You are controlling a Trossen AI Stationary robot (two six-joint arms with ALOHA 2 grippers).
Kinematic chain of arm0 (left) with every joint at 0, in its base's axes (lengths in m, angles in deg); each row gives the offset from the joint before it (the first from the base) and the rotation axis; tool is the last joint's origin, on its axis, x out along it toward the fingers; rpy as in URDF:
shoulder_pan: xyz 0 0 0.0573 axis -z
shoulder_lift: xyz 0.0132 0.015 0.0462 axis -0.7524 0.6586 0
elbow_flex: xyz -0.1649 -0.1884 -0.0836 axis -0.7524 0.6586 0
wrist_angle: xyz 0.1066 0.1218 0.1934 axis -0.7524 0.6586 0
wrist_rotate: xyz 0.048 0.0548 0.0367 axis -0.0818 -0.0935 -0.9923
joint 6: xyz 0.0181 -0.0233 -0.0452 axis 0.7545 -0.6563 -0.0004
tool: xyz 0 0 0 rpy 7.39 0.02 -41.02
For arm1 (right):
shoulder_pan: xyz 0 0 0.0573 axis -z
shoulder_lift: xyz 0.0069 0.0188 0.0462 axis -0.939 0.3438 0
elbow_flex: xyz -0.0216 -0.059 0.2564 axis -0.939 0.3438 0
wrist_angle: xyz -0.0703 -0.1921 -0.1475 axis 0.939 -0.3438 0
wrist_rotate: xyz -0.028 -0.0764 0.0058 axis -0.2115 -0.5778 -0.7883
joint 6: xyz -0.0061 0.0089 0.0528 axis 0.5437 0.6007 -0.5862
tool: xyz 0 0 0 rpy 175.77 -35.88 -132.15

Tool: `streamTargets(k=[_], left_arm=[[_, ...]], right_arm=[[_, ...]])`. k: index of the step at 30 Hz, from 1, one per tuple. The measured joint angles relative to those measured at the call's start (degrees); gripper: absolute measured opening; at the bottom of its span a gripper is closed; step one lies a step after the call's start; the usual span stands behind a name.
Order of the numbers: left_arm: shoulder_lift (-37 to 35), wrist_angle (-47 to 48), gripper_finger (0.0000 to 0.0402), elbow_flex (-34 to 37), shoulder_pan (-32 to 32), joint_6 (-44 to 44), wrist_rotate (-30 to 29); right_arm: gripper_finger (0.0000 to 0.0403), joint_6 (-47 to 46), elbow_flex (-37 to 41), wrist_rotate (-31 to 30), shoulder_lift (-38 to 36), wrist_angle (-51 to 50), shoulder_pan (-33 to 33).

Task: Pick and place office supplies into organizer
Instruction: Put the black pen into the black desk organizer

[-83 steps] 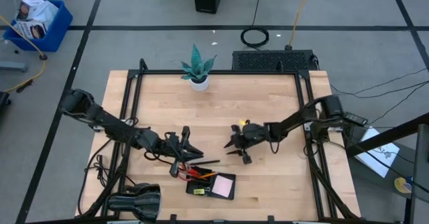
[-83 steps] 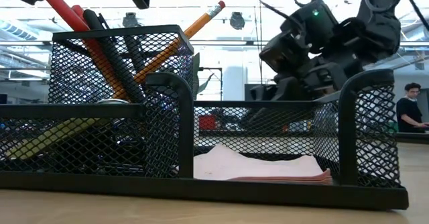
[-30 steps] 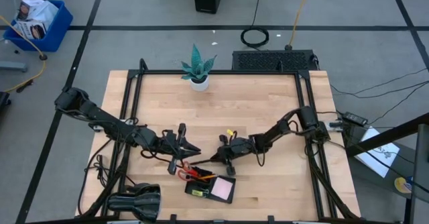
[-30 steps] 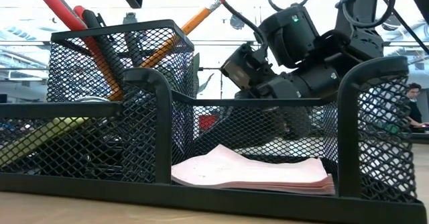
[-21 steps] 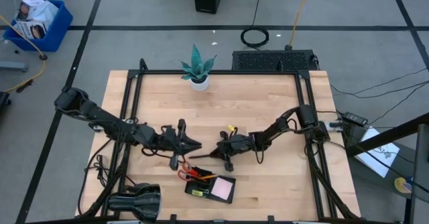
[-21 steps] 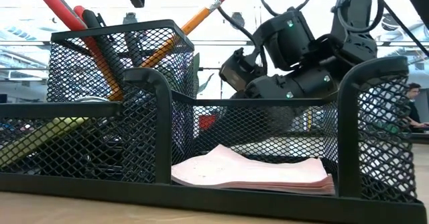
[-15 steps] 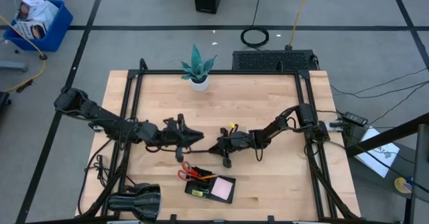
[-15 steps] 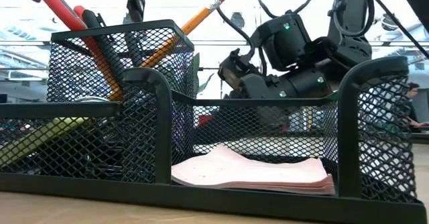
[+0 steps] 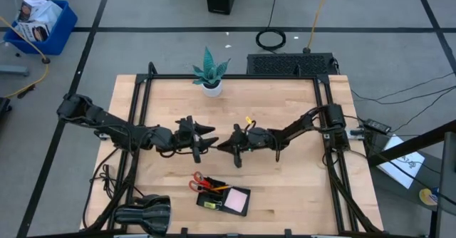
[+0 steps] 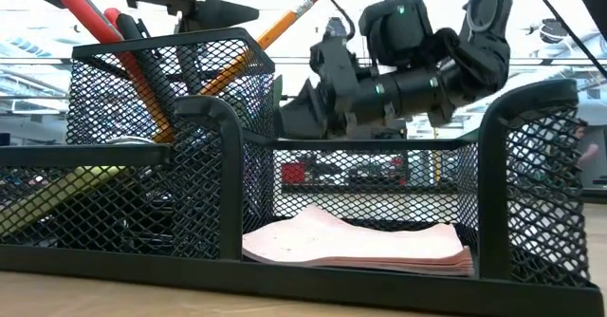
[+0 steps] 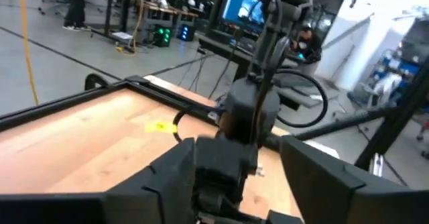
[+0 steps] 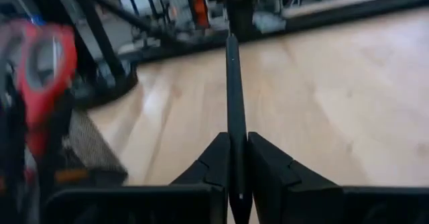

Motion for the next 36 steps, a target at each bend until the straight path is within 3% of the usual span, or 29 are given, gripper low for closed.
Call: streamTargets(k=[5, 8, 15, 22, 36], left_arm=[[-3.8, 1.1, 0.0266, 0.0, 0.1, 0.8, -2.5], [-9.1, 6.5, 0.0285, 0.0, 0.1, 2.1, -2.1], [-15.4, 16.9, 0.0294, 0.0, 1.9, 2.4, -0.6], [-14.5, 17.5, 0.0275, 0.0, 2.7, 1.3, -0.9], [-7.3, 11.6, 0.0248, 0.0, 2.7, 0.8, -0.9]], right_arm=[[0.0034, 0.5, 1.2, 0.0, -4.4, -0.4, 0.7], [0.0033, 1.0, 3.6, 0.0, -7.2, -0.4, 0.8], [0.0033, 1.5, 9.6, -0.1, -13.4, 2.8, 0.9], [0.0030, 1.8, 11.3, 0.0, -18.0, 7.5, 0.4], [0.0029, 1.5, 11.3, 0.1, -18.0, 10.3, 0.3]])
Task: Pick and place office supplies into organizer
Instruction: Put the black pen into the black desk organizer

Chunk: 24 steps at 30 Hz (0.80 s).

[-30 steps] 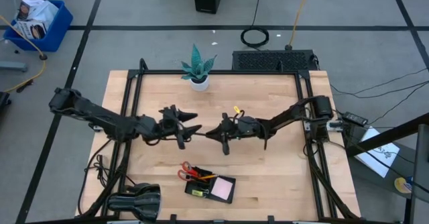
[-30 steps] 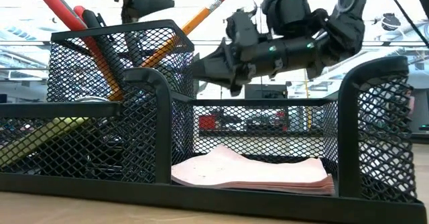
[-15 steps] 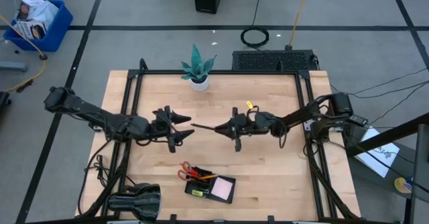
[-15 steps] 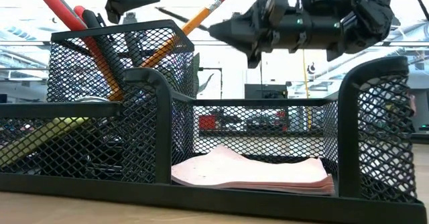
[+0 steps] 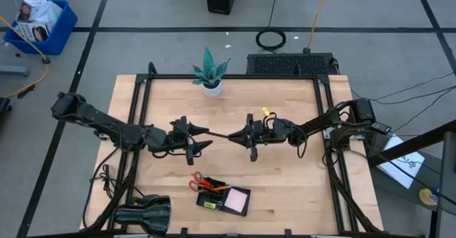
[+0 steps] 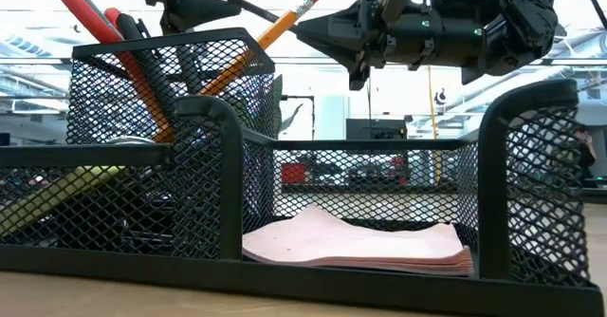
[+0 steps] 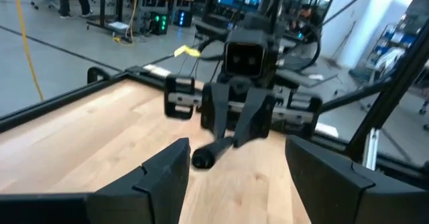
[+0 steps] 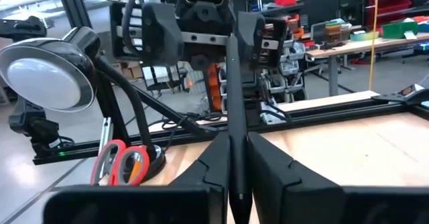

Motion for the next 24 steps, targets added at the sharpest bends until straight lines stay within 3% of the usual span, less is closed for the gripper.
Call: streamTargets(k=[9, 24], left_arm=[[1.1, -3.3, 0.0220, 0.0, -0.2, -0.2, 0.0], [1.1, -2.8, 0.0115, 0.0, -0.2, -1.2, 0.0]], right_arm=[[0.0034, 0.0, 0.0, 0.0, 0.0, 0.0, 0.0], [0.0030, 0.0, 0.0, 0.3, 0.0, 0.9, -0.1]])
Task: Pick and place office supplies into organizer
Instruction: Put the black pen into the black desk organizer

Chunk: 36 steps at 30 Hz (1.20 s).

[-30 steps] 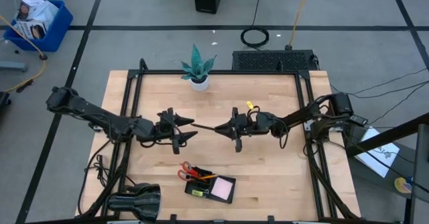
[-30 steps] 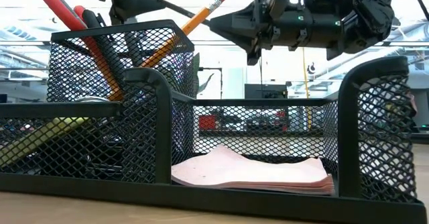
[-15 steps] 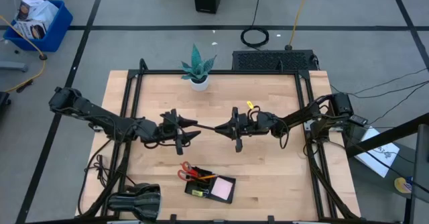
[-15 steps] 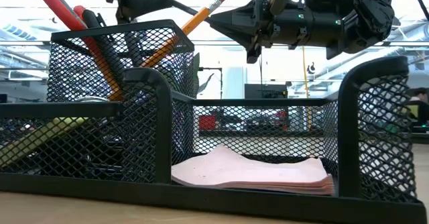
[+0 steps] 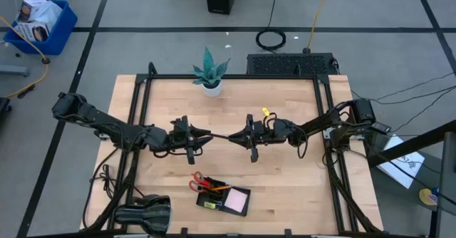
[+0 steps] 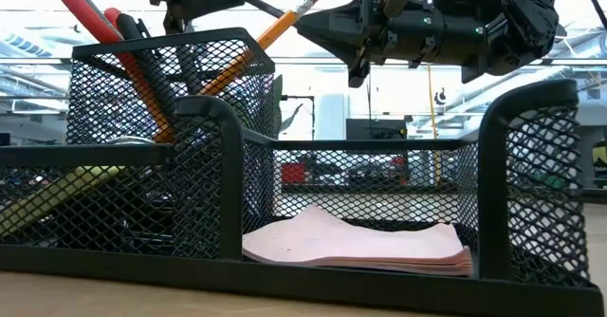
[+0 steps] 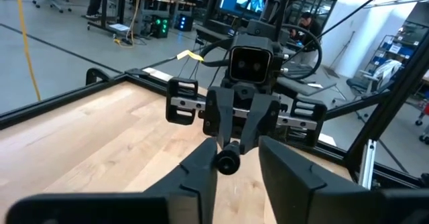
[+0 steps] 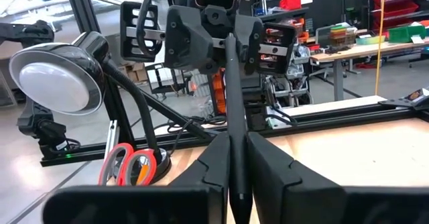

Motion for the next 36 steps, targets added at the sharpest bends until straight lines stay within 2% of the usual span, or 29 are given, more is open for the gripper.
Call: streamTargets(k=[14, 25, 31, 36], left_arm=[[0.0, -0.2, 0.0038, 0.0, 0.0, 1.2, 0.0], [0.0, 0.0, 0.0054, 0.0, 0.1, 1.6, 0.1], [0.0, 0.1, 0.0030, 0.0, 1.2, 1.6, 0.5], [0.0, 0.0, 0.0043, 0.0, 1.8, 2.1, 0.3]], right_arm=[[0.0033, 0.1, 0.0, 0.1, 0.0, 0.4, -0.1], [0.0050, -0.7, 0.0, -0.1, 0.0, 0.3, -0.2], [0.0065, -0.1, 0.0, 5.0, 0.0, 0.3, -0.2], [0.0072, 0.0, 0.3, 5.7, 0.0, 0.4, -0.2]])
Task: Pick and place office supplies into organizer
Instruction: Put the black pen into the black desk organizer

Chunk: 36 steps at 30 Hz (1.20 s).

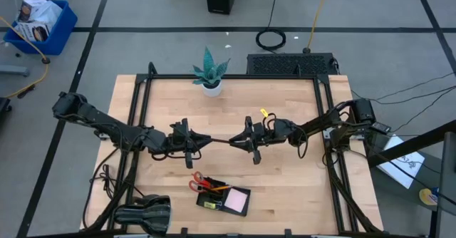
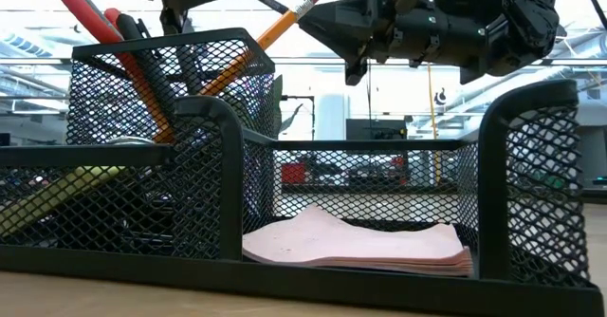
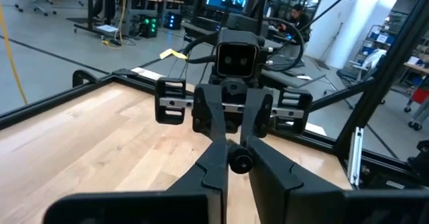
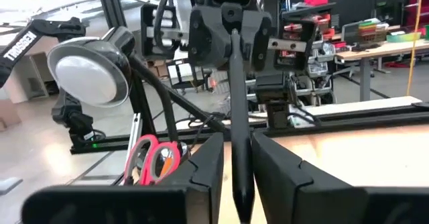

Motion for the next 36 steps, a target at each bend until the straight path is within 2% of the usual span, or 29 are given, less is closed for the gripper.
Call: streamTargets(k=[6, 13, 19, 21, 25, 28, 33, 36], left_arm=[[-0.9, 0.1, 0.0050, 0.0, 0.8, -0.1, 1.6], [-5.3, 6.9, 0.0026, 0.0, 1.9, -3.5, 4.7], [-5.8, 9.4, 0.0046, 0.0, 2.3, -10.0, 10.7], [-5.7, 9.6, 0.0049, 0.0, 2.3, -11.2, 13.7], [-5.7, 12.2, 0.0044, -0.3, 2.2, -13.1, 19.0], [-5.7, 17.7, 0.0035, -2.4, 2.2, -11.9, 23.3], [-5.7, 30.6, 0.0041, -7.3, 2.1, -10.3, 23.2], [-5.7, 33.7, 0.0048, -9.4, 2.2, -7.6, 23.8]], right_arm=[[0.0071, 0.3, 3.7, 0.4, -2.3, 0.3, 0.4], [0.0070, 0.1, 13.4, 0.0, -12.7, 0.1, 2.0], [0.0070, 0.4, 21.2, -0.4, -19.8, 0.1, 3.4], [0.0069, 0.5, 23.1, -2.6, -21.5, 0.3, 4.1], [0.0069, 0.4, 26.1, -10.7, -23.7, 0.5, 4.6], [0.0068, -0.4, 27.3, -14.9, -24.0, 0.4, 4.6], [0.0066, -1.4, 27.3, -14.9, -24.0, 1.2, 4.5], [0.0068, -1.4, 27.3, -15.1, -24.0, 1.0, 4.6]])
